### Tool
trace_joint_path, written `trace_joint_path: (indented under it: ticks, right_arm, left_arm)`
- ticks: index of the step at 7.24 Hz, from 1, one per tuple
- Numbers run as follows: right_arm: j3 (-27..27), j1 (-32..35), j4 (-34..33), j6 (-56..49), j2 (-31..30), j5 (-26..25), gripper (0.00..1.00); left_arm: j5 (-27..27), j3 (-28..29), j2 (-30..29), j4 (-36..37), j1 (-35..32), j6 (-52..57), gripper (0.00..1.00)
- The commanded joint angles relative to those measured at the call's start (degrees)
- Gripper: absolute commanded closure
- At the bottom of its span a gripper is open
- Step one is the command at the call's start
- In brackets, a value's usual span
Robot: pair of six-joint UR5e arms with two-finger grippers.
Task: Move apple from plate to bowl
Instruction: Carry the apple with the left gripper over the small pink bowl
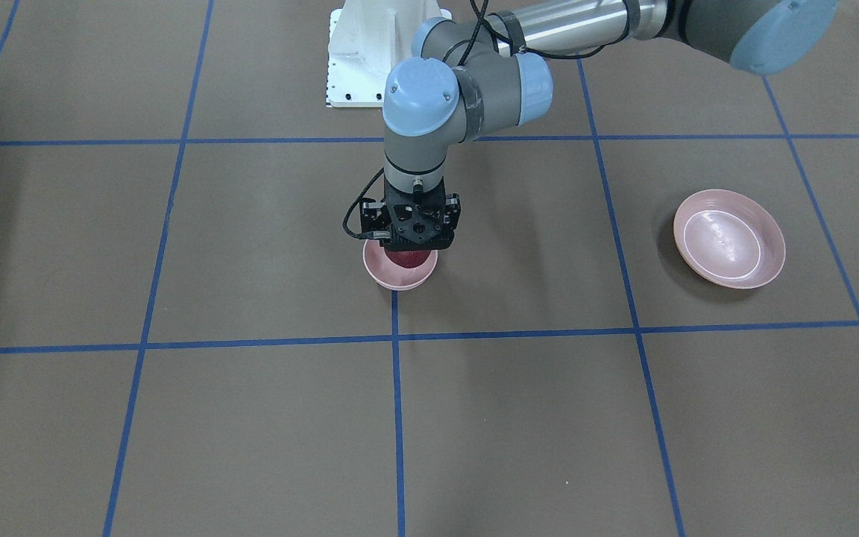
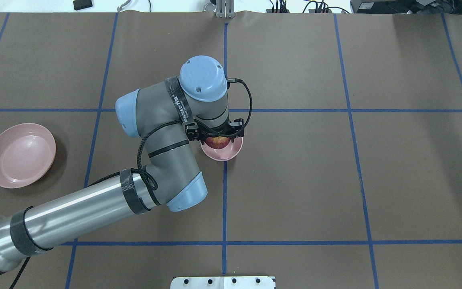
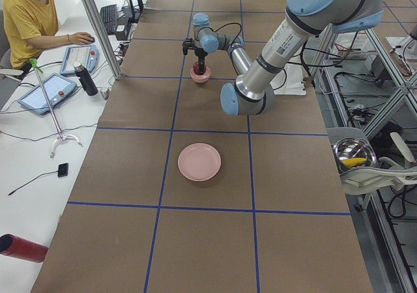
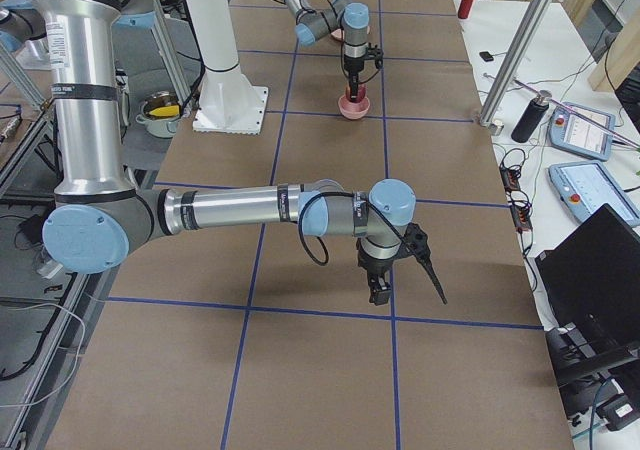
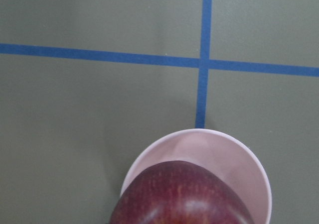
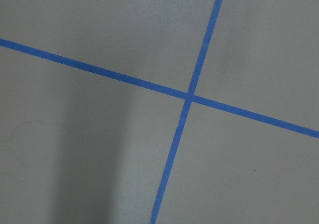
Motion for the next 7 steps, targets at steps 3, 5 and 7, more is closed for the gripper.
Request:
trace_joint_path:
  ticks: [3,5,7]
  right_arm:
    - [0.12,0.0,0.0,0.02,-0.06,0.0,0.0]
    - [0.12,0.0,0.0,-0.07,-0.06,0.18,0.0]
    - [0.12,0.0,0.0,0.02,-0.15,0.97,0.0]
  left_arm:
    - [1.08,4.29,-1.21,-3.34,0.7,0.18,0.07]
    - [3.19,4.47,-1.21,-3.8,1.41,0.18,0.03]
    - [3.28,3.34,-1.13,-3.54,1.23,0.53,0.03]
